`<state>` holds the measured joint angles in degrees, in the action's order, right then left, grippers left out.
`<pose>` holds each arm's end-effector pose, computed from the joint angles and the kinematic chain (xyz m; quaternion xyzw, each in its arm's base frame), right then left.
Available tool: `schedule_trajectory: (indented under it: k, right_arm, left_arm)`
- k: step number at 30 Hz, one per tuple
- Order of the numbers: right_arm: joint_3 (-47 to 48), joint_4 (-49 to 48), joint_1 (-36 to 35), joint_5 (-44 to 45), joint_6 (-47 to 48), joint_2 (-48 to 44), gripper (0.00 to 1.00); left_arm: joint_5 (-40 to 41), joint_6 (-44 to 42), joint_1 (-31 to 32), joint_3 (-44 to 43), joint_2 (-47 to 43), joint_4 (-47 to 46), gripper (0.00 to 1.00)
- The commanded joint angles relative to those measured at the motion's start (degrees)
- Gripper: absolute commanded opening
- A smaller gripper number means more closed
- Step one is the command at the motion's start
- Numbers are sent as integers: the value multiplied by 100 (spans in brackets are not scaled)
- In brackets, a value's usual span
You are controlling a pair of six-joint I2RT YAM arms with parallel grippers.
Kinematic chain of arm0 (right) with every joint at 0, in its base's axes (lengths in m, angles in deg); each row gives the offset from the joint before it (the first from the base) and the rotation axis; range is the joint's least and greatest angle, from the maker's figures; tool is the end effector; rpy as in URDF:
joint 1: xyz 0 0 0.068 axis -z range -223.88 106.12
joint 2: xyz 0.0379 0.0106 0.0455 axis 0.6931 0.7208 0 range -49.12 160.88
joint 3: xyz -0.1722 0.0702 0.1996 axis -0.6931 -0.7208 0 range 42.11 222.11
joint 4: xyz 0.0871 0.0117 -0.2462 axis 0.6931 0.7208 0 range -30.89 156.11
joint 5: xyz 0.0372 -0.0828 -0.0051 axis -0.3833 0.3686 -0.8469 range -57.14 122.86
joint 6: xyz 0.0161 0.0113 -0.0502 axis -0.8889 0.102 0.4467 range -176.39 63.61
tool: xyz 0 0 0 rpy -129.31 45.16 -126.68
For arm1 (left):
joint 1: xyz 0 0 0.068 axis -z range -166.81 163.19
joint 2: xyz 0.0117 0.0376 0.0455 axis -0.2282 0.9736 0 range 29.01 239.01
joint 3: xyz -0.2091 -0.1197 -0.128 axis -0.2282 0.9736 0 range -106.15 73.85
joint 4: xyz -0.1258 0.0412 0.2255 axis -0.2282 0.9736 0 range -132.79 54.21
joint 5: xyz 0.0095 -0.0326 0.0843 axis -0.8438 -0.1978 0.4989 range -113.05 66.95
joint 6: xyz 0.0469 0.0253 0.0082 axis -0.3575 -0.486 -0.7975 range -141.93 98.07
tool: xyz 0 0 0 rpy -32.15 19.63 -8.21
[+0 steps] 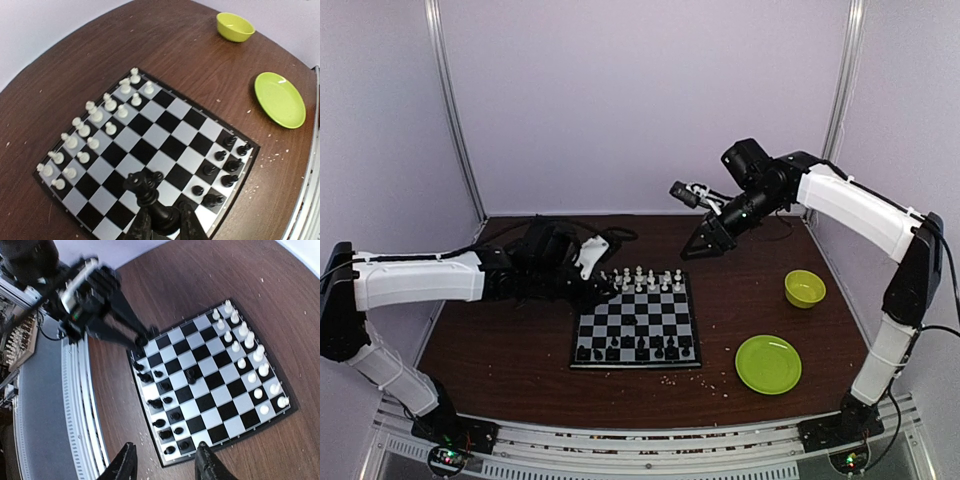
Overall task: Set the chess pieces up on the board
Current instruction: Pass from the left arm to the right
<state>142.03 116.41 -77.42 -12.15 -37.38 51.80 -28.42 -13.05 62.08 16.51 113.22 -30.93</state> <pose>0.2928 0.2244 0.3440 -0.4872 0.7506 0.3972 0.2037 0.2108 -0.2466 0.2505 0.3271 0.8393 -0.2457 0.3581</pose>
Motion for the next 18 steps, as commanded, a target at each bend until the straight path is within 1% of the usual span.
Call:
schedule_trajectory:
  k: [1, 3, 6, 11, 15, 18]
  right_arm:
    - [745, -59, -358, -616, -802, 517, 40]
    - [919, 13, -529, -571, -848, 706, 41]
    - [932, -103, -674, -572, -1019, 835, 41]
    - [1196, 29, -720, -561, -1078, 1106, 42]
    - [1170, 39, -751, -641, -1104, 1200, 43]
    - [1129, 27, -800, -802, -1160, 1254, 40]
  left_arm:
    - [-542, -418, 263, 224, -166, -1445, 12]
    - [-663, -389, 323, 279, -172, -1609, 12]
    - [-750, -375, 421, 333, -194, -1737, 12]
    - [-735, -370, 561, 356, -212, -1820, 13]
    - [-698, -386, 642, 300, -192, -1804, 13]
    - [-612, -428, 698, 245, -174, -1748, 14]
